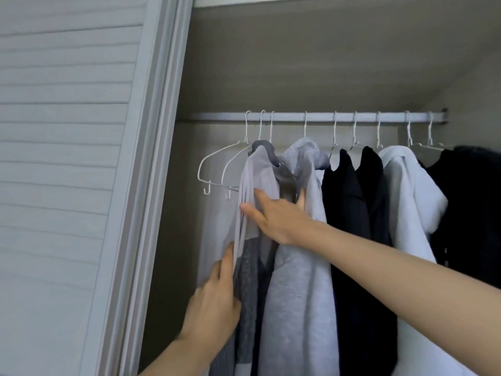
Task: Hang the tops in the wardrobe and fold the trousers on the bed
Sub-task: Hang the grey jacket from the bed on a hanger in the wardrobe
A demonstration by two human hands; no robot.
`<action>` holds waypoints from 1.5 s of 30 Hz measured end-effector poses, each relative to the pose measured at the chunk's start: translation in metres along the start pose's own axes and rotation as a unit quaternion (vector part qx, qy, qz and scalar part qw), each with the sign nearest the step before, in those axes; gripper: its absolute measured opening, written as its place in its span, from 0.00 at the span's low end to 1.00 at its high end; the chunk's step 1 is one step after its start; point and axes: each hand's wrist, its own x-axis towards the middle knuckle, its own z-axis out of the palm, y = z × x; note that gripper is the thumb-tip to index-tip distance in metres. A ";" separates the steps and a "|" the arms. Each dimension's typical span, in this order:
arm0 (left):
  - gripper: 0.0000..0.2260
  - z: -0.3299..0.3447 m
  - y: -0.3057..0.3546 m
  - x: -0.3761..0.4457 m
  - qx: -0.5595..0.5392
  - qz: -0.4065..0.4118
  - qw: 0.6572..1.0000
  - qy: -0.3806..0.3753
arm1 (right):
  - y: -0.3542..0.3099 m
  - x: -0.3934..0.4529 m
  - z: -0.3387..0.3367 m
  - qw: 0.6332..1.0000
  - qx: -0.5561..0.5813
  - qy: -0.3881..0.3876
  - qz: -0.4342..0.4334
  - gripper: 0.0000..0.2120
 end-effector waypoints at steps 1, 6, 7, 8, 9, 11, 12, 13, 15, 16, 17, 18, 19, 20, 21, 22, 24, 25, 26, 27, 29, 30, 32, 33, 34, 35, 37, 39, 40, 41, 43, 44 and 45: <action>0.44 0.006 -0.002 -0.007 0.007 -0.005 1.000 -0.020 | -0.006 -0.004 0.006 0.999 0.030 0.009 0.007 0.37; 0.35 0.021 -0.004 -0.046 -0.082 -0.070 0.992 -0.072 | -0.029 -0.036 0.039 1.000 -0.006 0.007 0.019 0.38; 0.27 0.020 -0.003 -0.054 -0.097 -0.086 0.989 -0.065 | -0.032 -0.046 0.042 1.000 -0.024 0.001 0.009 0.38; 0.17 0.019 -0.003 -0.061 -0.109 -0.099 0.988 -0.057 | -0.035 -0.057 0.042 0.999 -0.040 -0.002 -0.005 0.38; 0.07 0.016 0.000 -0.070 -0.119 -0.117 0.984 -0.054 | -0.036 -0.069 0.043 0.998 -0.055 -0.008 -0.019 0.38; 0.06 0.010 0.007 -0.092 -0.144 -0.150 0.977 -0.051 | -0.036 -0.096 0.044 0.995 -0.081 -0.010 -0.050 0.38; 0.07 0.009 0.007 -0.098 -0.143 -0.153 0.977 -0.045 | -0.035 -0.105 0.045 0.994 -0.091 -0.004 -0.066 0.37; 0.07 0.004 0.012 -0.111 -0.130 -0.170 0.976 -0.046 | -0.035 -0.123 0.045 0.993 -0.080 -0.009 -0.081 0.36; 0.09 -0.004 0.021 -0.130 -0.128 -0.206 0.968 -0.067 | -0.034 -0.153 0.048 0.993 -0.042 -0.007 -0.110 0.35; 0.10 -0.007 0.025 -0.141 -0.125 -0.220 0.964 -0.078 | -0.034 -0.168 0.052 0.993 -0.012 -0.003 -0.121 0.34; 0.09 -0.011 0.032 -0.152 -0.106 -0.232 0.963 -0.089 | -0.035 -0.184 0.053 0.991 0.025 -0.012 -0.130 0.34; 0.07 -0.015 0.042 -0.168 -0.082 -0.241 0.963 -0.085 | -0.035 -0.204 0.053 0.987 0.069 -0.022 -0.141 0.33; 0.07 -0.021 0.051 -0.180 -0.063 -0.245 0.964 -0.080 | -0.036 -0.220 0.055 0.983 0.109 -0.027 -0.145 0.33; 0.08 -0.025 0.059 -0.194 -0.055 -0.246 0.965 -0.066 | -0.038 -0.237 0.056 0.977 0.150 -0.025 -0.149 0.32; 0.09 -0.034 0.072 -0.215 -0.043 -0.253 0.965 -0.058 | -0.040 -0.257 0.058 0.969 0.191 -0.027 -0.153 0.31; 0.09 -0.039 0.079 -0.225 -0.031 -0.246 0.967 -0.053 | -0.041 -0.269 0.057 0.962 0.228 -0.024 -0.148 0.29; 0.11 -0.055 0.109 -0.267 0.023 -0.258 0.965 -0.040 | -0.047 -0.309 0.056 0.935 0.311 -0.032 -0.166 0.26; 0.12 -0.066 0.126 -0.300 0.049 -0.284 0.957 -0.034 | -0.055 -0.336 0.055 0.919 0.345 -0.038 -0.187 0.25; 0.13 -0.073 0.137 -0.320 0.062 -0.291 0.954 -0.025 | -0.061 -0.353 0.053 0.911 0.358 -0.027 -0.202 0.24; 0.13 -0.086 0.156 -0.354 0.084 -0.317 0.944 -0.025 | -0.072 -0.379 0.051 0.898 0.377 -0.026 -0.224 0.22; 0.14 -0.114 0.190 -0.415 0.132 -0.364 0.922 -0.015 | -0.097 -0.430 0.040 0.862 0.426 -0.039 -0.271 0.20; 0.14 -0.127 0.204 -0.442 0.156 -0.383 0.911 -0.004 | -0.108 -0.454 0.036 0.845 0.448 -0.063 -0.285 0.19; 0.14 -0.156 0.236 -0.502 0.208 -0.452 0.867 0.028 | -0.133 -0.502 0.027 0.802 0.499 -0.121 -0.307 0.20; 0.13 -0.170 0.252 -0.529 0.220 -0.493 0.840 0.055 | -0.145 -0.525 0.022 0.779 0.521 -0.152 -0.315 0.20; 0.12 -0.183 0.267 -0.557 0.231 -0.528 0.812 0.092 | -0.158 -0.549 0.016 0.757 0.537 -0.183 -0.325 0.20; 0.12 -0.195 0.288 -0.582 0.242 -0.561 0.782 0.125 | -0.170 -0.572 0.009 0.732 0.554 -0.216 -0.332 0.20; 0.11 -0.213 0.329 -0.635 0.266 -0.608 0.725 0.181 | -0.194 -0.622 -0.010 0.681 0.576 -0.272 -0.363 0.19; 0.10 -0.221 0.362 -0.675 0.283 -0.639 0.683 0.213 | -0.207 -0.662 -0.026 0.641 0.586 -0.312 -0.385 0.18; 0.09 -0.226 0.385 -0.704 0.296 -0.654 0.654 0.239 | -0.217 -0.689 -0.038 0.614 0.589 -0.329 -0.410 0.17; 0.08 -0.232 0.417 -0.732 0.299 -0.675 0.618 0.270 | -0.228 -0.722 -0.054 0.587 0.587 -0.347 -0.436 0.16; 0.08 -0.235 0.464 -0.780 0.301 -0.694 0.572 0.318 | -0.241 -0.775 -0.080 0.549 0.581 -0.368 -0.475 0.14; 0.08 -0.234 0.488 -0.804 0.300 -0.705 0.550 0.334 | -0.247 -0.801 -0.092 0.532 0.577 -0.371 -0.496 0.15; 0.08 -0.232 0.511 -0.827 0.289 -0.722 0.523 0.348 | -0.251 -0.828 -0.103 0.519 0.572 -0.371 -0.516 0.15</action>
